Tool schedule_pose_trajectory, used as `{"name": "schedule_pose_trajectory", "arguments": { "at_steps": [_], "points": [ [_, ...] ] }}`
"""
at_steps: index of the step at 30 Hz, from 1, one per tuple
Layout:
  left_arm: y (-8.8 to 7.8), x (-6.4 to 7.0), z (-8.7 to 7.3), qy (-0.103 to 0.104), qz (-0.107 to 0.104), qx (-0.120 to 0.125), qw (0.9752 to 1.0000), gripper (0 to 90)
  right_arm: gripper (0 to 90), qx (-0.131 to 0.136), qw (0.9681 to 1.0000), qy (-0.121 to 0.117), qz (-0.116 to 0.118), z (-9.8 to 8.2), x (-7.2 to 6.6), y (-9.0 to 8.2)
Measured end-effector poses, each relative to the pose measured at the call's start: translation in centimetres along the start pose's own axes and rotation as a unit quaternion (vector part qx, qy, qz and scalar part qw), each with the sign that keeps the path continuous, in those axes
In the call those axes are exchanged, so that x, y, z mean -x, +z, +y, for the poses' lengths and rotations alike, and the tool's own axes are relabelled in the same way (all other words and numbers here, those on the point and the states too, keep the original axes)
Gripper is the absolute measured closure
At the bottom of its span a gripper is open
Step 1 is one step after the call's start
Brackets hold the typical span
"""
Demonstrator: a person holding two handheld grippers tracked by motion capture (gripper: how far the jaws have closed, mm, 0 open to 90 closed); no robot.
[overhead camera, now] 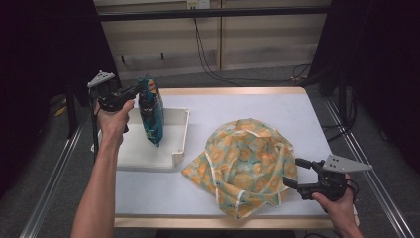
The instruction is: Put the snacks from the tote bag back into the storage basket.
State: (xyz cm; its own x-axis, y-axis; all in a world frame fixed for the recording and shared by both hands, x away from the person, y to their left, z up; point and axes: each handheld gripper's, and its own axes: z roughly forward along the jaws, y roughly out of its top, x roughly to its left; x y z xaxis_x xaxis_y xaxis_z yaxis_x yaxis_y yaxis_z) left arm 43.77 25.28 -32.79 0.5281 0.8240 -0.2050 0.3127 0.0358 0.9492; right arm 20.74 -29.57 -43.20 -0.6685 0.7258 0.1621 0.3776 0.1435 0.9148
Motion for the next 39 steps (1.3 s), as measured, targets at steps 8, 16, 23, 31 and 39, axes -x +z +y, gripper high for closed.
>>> {"name": "schedule_pose_trajectory", "arguments": {
  "at_steps": [8,16,23,31,39],
  "points": [
    [-1.7,-0.5,0.7,-0.004,0.029,0.023,0.9993,89.7,15.8,0.0,1.0,-0.002,0.0,0.0,0.1,0.0],
    [0.2,0.1,-0.6,-0.001,0.013,0.014,0.9998,89.4,15.8,-0.003,1.0,-0.005,0.004,0.1,0.0,0.4],
    [2.9,1.6,-1.4,0.006,-0.011,0.017,0.9998,88.8,15.8,-0.003,1.0,-0.001,0.005,0.0,0.2,0.4],
    [5.7,3.1,-2.4,0.007,-0.046,0.009,0.9989,87.9,15.8,-0.003,1.0,-0.002,0.008,-0.1,0.1,0.3],
    [7.9,3.9,-3.0,0.019,-0.066,-0.01,0.9976,87.4,15.8,0.0,0.9999,0.002,0.012,-0.1,0.6,0.4]
  ]
}}
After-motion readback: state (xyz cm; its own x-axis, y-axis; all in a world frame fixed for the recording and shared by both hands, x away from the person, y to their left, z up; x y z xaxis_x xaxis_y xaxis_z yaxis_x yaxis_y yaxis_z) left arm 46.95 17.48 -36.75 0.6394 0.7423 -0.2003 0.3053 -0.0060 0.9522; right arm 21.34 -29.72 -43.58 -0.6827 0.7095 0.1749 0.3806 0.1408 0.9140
